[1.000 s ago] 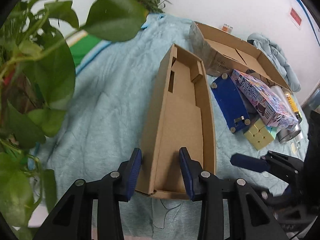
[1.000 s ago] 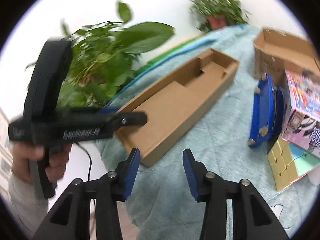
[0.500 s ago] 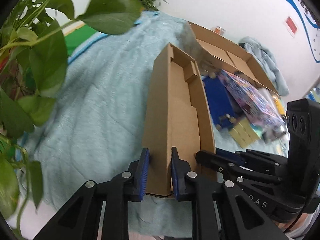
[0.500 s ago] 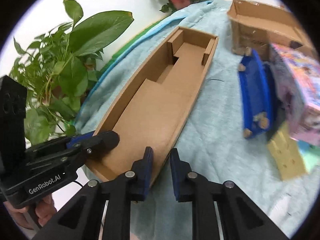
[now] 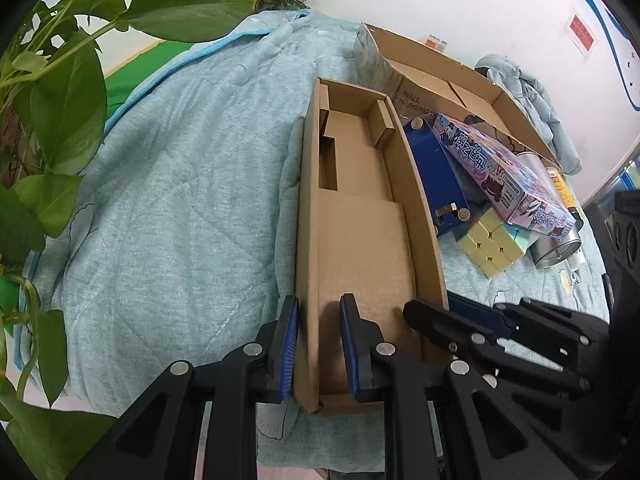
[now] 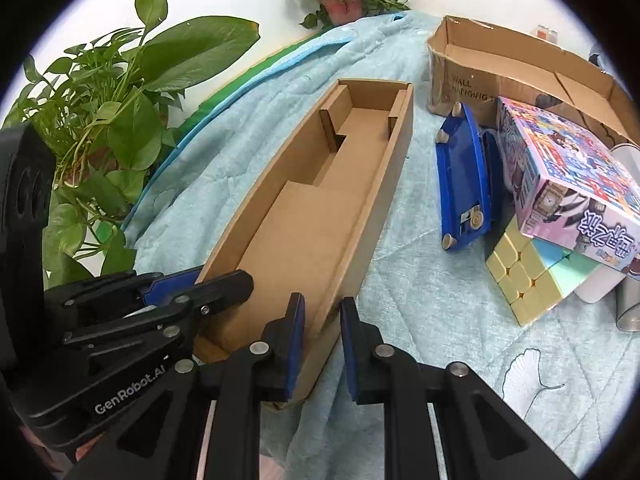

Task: Organize rigid objects
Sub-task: 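Carry the insert tray into the open cardboard box and lower it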

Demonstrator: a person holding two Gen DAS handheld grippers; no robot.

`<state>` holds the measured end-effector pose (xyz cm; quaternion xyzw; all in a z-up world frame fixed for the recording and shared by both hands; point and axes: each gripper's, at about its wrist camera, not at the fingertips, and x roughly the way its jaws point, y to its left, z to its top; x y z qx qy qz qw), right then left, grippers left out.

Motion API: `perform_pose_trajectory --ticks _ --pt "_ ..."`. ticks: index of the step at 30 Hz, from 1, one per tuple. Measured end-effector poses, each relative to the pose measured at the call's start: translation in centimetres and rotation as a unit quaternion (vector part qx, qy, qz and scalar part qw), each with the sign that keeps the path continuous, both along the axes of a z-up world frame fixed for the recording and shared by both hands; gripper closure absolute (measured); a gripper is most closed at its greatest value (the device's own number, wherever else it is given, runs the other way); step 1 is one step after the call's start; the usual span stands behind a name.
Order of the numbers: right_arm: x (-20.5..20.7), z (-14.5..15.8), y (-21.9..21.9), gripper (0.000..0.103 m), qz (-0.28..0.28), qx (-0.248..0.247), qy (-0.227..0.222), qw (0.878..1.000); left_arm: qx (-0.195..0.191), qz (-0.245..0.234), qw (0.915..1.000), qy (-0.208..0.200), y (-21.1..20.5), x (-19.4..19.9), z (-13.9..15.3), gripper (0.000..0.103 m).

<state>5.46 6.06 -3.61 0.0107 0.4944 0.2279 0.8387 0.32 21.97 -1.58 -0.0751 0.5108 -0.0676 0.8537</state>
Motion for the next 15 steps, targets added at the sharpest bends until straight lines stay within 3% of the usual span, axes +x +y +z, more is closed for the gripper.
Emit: perform_pose_trajectory --ticks 5,15 --pt "-0.6 1.3 -1.5 0.087 -0.007 0.006 -0.016 1.0 0.033 -0.008 0.9987 -0.038 -1.3 -1.4 2.2 0.086" --pt "-1.1 9.3 -4.9 0.088 -0.032 0.015 -0.135 0.99 0.027 -0.008 0.9881 -0.151 -4.8 -1.4 10.9 0.092"
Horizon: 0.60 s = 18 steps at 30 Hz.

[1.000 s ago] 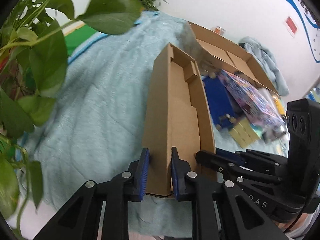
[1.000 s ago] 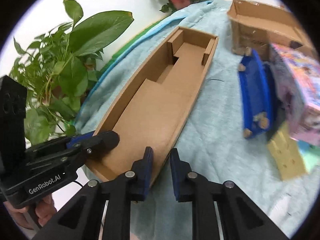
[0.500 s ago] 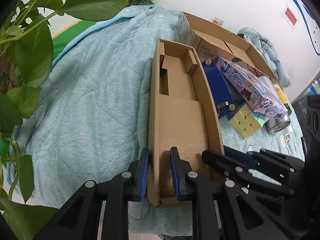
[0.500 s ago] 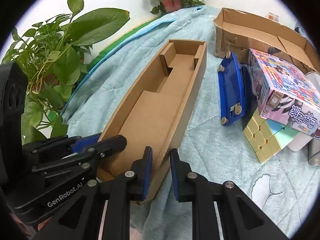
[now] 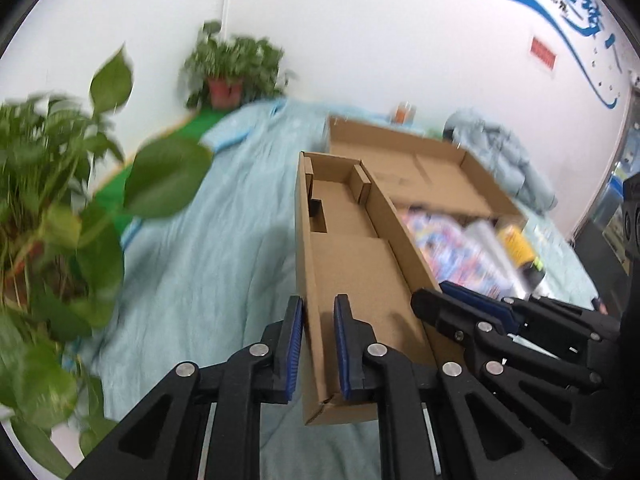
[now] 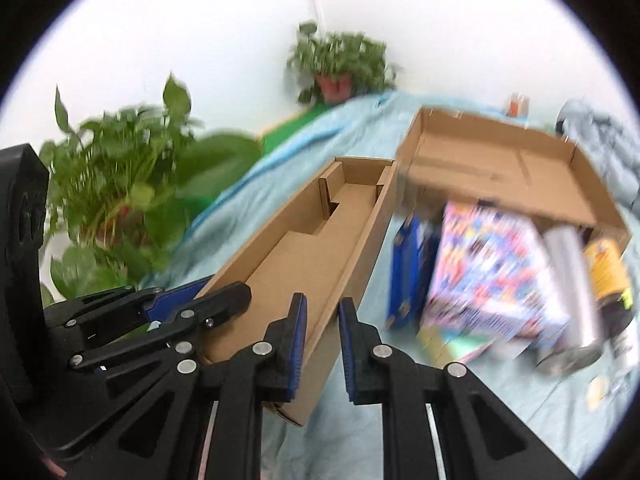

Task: Organize rigid objects
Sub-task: 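Carry the insert tray into the open cardboard box and lower it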

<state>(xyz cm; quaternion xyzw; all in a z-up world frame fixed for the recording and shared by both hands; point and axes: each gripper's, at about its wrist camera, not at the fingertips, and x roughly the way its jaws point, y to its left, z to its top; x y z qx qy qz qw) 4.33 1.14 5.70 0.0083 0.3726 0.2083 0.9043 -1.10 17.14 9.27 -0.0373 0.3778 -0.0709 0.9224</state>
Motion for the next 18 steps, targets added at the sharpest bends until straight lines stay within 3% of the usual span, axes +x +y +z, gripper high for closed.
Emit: perform_pose_trajectory --ticks 5,12,18 --pt "1.6 1.8 -2.5 0.089 -0.02 0.016 -0.006 1.0 0.0 -0.019 0.9998 -0.003 -2.2 1.9 2.4 0.095" --pt "2.6 4.7 -4.1 0.089 -0.048 0.023 -0.042 0.998 0.003 -0.038 0.9983 -0.045 -5.3 5.0 6.7 0.096" --pt "6.0 6.8 -5.7 0.089 -0.069 0.022 -0.057 0.996 -0.009 -0.062 0.9968 -0.049 -7.8 10.8 8.9 0.096"
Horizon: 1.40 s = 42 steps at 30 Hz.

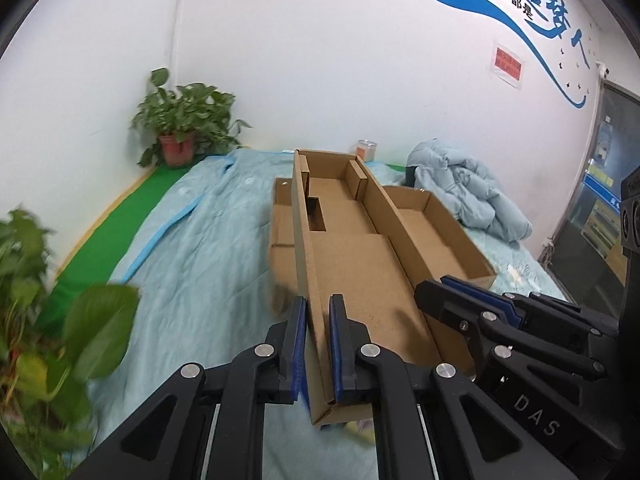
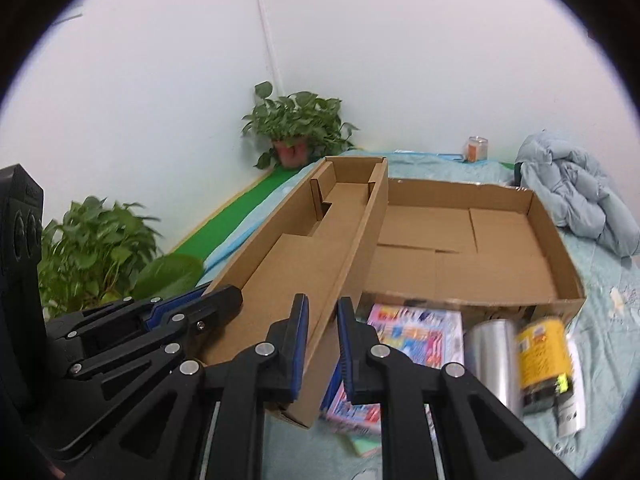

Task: Organize rigid objects
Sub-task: 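Carry the insert tray into the open cardboard box and lower it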

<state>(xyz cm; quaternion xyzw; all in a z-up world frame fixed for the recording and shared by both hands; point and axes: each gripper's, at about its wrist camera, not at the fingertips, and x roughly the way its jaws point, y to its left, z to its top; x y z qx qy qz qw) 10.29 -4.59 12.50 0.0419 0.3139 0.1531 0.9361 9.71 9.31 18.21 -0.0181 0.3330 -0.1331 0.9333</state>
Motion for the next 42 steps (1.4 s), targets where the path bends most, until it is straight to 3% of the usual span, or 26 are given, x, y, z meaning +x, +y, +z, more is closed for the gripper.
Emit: perform_pose_trajectory --ticks 11,17,23,31,42 --pt "8.9 0.7 -2.2 0.089 -0.03 -0.01 0.021 0.999 -0.003 -0.019 0.9994 0.027 -3.7 14.1 -0.3 0.096" --pt "13.4 -0.8 -3.0 0.089 -0.031 -0.004 0.056 0.998 0.007 -0.019 0.9983 0.054 -4.3 20.8 -3.1 0.096" --pt "17.8 -4.0 -3.3 0.089 -0.021 0.007 0.103 0.994 0.011 -0.016 0.995 0.098 -4.3 26.3 -7.7 0.096" --pt "22.2 -8.5 -3.1 0.09 -0.011 0.013 0.169 0.985 0.017 -0.006 0.9882 0.152 -3.9 30.6 -14.4 0.095" --pt "25.1 -12.2 -2.4 0.092 -0.002 0.031 0.225 0.974 0.028 0.02 0.9862 0.162 -2.6 30.3 -16.7 0.094"
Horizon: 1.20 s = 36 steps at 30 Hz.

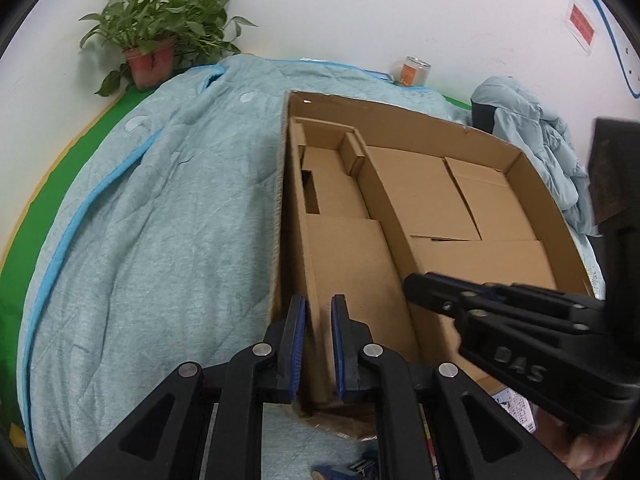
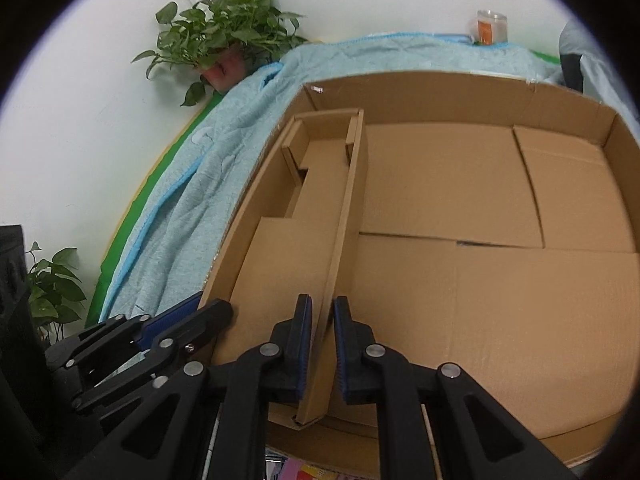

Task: Organize rigid objects
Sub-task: 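Carry the insert tray into the open cardboard box and lower it, then open the left gripper and withdraw from the box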

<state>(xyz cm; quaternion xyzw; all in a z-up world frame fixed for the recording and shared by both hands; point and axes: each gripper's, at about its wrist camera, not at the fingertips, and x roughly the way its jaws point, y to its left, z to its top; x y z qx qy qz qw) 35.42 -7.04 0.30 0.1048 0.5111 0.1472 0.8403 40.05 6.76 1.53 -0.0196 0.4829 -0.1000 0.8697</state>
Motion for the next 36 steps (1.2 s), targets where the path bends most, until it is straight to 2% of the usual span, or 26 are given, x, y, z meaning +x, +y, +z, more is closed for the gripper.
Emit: perform_pose_trajectory --ticks 3,5,7,8,9,10,11,12,13,14,16,17,18,22,29,36 --pt "0.1 -1.1 0.6 0.092 0.004 0.008 0.017 1.0 -0.021 -0.002 0.9997 -0.014 0.7 -1.3 0.8 0.094" --pt "-0.1 -1.2 1.1 0.089 0.007 0.002 0.016 1.0 -0.02 -0.001 0.9994 -0.027 0.6 -2.5 1.7 0.093" --pt "-0.6 -0.9 1.1 0.089 0.011 -0.004 0.006 1.0 -0.02 -0.005 0.9986 -0.049 0.5 -4.1 2.7 0.086" --pt "-1.0 -0.6 0.8 0.084 0.008 -0.002 0.001 1.0 -0.021 -0.008 0.9977 -0.064 0.4 -5.2 3.4 0.082" --pt "-1.8 0.0 0.4 0.079 0.005 -0.004 -0.008 1.0 -0.02 -0.01 0.9968 -0.077 0.3 -6.1 4.0 0.064" --pt "-3.0 0.9 -0.1 0.058 0.001 -0.015 -0.026 1.0 -0.017 -0.011 0.9953 -0.095 0.3 -7.3 4.6 0.04" --pt "-4.2 1.8 -0.5 0.029 -0.003 -0.031 -0.046 0.998 -0.017 -0.008 0.9927 -0.119 0.3 -8.8 5.5 0.028" --pt "-5.9 2.8 -1.1 0.018 -0.009 -0.047 -0.071 0.996 -0.021 -0.001 0.9887 -0.148 0.4 -10.3 6.3 0.008" --pt "-8.0 3.8 -2.0 0.018 -0.018 -0.063 -0.098 0.993 -0.027 0.006 0.9837 -0.178 0.5 -11.9 7.1 0.001" --pt "-10.2 4.6 -2.7 0.016 -0.026 -0.087 -0.119 0.989 -0.035 0.012 0.978 -0.205 0.6 -13.7 8.0 0.001" --pt "-13.4 5.3 -4.1 0.01 -0.038 -0.109 -0.134 0.984 -0.046 0.008 0.9741 -0.221 0.5 -15.9 8.9 0.001" --pt "-14.8 5.5 -4.9 0.003 -0.048 -0.114 -0.135 0.983 -0.052 0.005 0.9743 -0.219 0.4 -16.7 9.1 0.001" --pt "-16.4 5.6 -5.6 0.0 -0.058 -0.118 -0.137 0.982 -0.063 -0.001 0.9753 -0.212 0.3 -17.5 9.2 0.001" --pt "-21.1 6.1 -7.6 0.0 -0.092 -0.136 -0.14 0.976 -0.094 -0.041 0.9806 -0.167 -0.9 -20.1 9.1 0.001" --pt "-24.6 7.2 -7.4 0.0 -0.087 -0.163 -0.169 0.968 -0.088 -0.081 0.9825 -0.143 -4.7 -24.2 8.6 0.001" --pt "-26.6 6.3 -7.5 0.0 -0.065 -0.162 -0.159 0.972 -0.098 -0.101 0.9871 -0.077 -6.2 -24.8 6.1 0.001"
